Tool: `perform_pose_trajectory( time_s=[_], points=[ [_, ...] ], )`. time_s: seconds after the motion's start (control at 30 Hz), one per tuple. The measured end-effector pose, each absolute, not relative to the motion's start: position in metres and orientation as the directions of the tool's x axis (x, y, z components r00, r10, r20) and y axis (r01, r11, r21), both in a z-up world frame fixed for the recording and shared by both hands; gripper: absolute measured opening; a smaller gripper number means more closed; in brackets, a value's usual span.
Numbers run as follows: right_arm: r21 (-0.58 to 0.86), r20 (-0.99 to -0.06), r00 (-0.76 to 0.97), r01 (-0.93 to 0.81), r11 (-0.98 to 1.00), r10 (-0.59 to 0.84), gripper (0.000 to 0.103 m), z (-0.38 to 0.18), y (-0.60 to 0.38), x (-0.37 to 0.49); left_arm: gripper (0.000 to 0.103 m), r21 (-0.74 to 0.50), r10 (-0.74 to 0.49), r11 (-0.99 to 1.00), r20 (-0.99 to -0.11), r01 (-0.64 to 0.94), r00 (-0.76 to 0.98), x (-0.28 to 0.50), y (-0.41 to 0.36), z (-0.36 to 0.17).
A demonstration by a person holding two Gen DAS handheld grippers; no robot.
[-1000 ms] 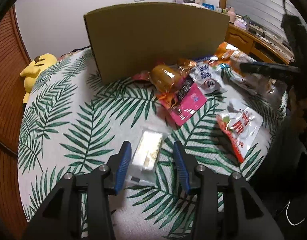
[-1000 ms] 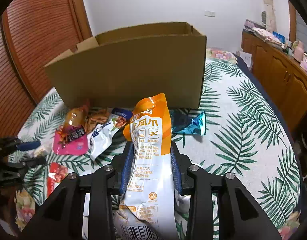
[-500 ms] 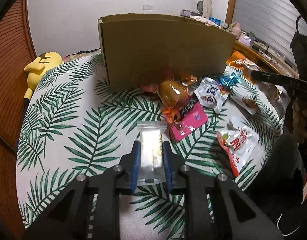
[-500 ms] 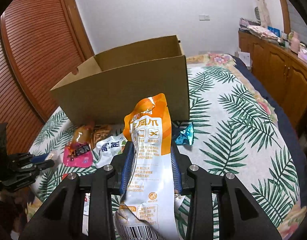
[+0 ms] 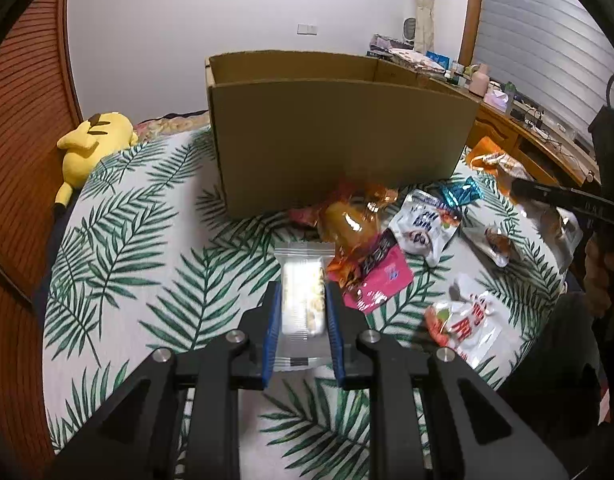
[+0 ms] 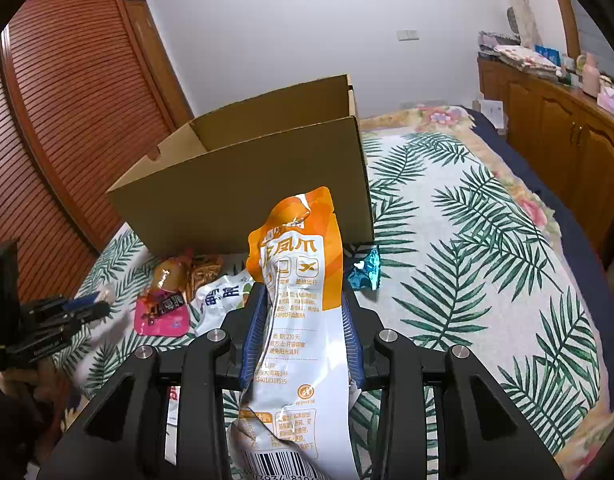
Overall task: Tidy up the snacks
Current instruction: 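Lift the candy and orange pouch over the box and release both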
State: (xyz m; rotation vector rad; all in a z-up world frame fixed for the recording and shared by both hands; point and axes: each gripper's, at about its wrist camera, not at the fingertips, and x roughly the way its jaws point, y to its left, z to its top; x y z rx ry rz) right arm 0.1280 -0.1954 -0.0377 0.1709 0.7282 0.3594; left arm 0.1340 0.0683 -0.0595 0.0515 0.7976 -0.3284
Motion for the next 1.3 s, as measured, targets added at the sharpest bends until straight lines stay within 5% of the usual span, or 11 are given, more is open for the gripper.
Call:
perform_pose_trajectory(
  time_s=[1.3],
  points=[
    [0.251,-0.499,0.747,-0.361,0.898,0.439,0.035,0.028,-0.219,0.159,0.020,-0.103,-0.338,0.935,-0.555,0.340,0.760,0.193,0.024,0.019]
  ],
)
